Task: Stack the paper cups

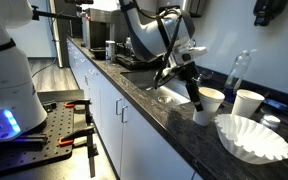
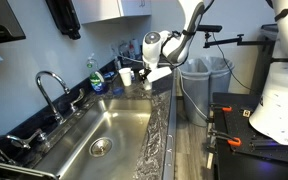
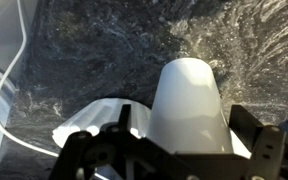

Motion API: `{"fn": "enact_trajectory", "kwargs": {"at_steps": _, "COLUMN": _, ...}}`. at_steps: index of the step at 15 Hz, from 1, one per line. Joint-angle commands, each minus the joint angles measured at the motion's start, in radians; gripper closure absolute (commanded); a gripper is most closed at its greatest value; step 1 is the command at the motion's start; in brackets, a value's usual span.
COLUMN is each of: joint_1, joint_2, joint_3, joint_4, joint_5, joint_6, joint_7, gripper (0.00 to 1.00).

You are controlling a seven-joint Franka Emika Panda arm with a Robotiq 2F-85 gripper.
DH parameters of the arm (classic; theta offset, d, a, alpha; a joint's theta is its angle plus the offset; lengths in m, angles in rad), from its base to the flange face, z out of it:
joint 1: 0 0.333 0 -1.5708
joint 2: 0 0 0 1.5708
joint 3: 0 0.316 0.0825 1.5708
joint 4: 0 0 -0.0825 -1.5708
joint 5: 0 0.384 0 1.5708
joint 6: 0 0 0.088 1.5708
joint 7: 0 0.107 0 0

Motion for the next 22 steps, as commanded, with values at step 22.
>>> {"fn": "enact_trajectory", "kwargs": {"at_steps": 22, "joint_1": -0.076, "joint_2": -0.160, "joint_3": -0.009, "joint_4": -0.180, "joint_5": -0.028, "joint_6": 0.226, "joint_7": -0.001, "gripper": 0.00}}
